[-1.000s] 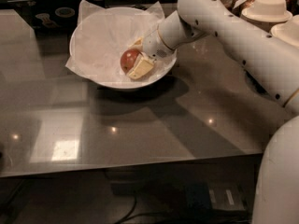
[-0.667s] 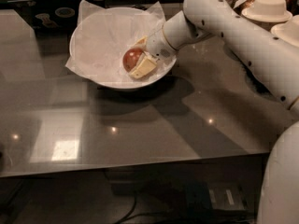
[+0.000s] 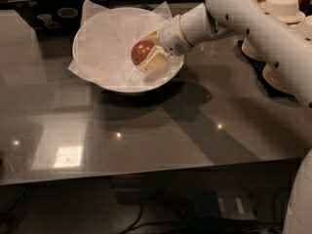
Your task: Pick apple from white bowl
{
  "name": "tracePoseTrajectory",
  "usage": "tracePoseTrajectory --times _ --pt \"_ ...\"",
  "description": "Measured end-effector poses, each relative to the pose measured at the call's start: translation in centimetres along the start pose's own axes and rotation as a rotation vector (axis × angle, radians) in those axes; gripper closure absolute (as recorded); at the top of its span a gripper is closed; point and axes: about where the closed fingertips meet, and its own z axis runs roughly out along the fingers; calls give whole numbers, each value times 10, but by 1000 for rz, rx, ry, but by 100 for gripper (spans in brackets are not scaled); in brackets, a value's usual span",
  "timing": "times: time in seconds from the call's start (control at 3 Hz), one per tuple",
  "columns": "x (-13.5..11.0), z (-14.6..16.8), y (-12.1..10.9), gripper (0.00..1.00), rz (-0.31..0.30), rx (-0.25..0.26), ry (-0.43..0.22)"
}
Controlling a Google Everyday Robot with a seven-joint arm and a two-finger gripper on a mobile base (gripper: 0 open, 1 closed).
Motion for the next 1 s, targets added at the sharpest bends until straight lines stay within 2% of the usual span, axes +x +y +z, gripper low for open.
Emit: tracePoseTrajectory --times 0.33,0.67,1.0 --pt "-9 -15 -4 100 11 15 -34" --pt "-34 -32 -1 100 -8 -27 -61" --pt "-65 -50 14 100 -74 -118 -53"
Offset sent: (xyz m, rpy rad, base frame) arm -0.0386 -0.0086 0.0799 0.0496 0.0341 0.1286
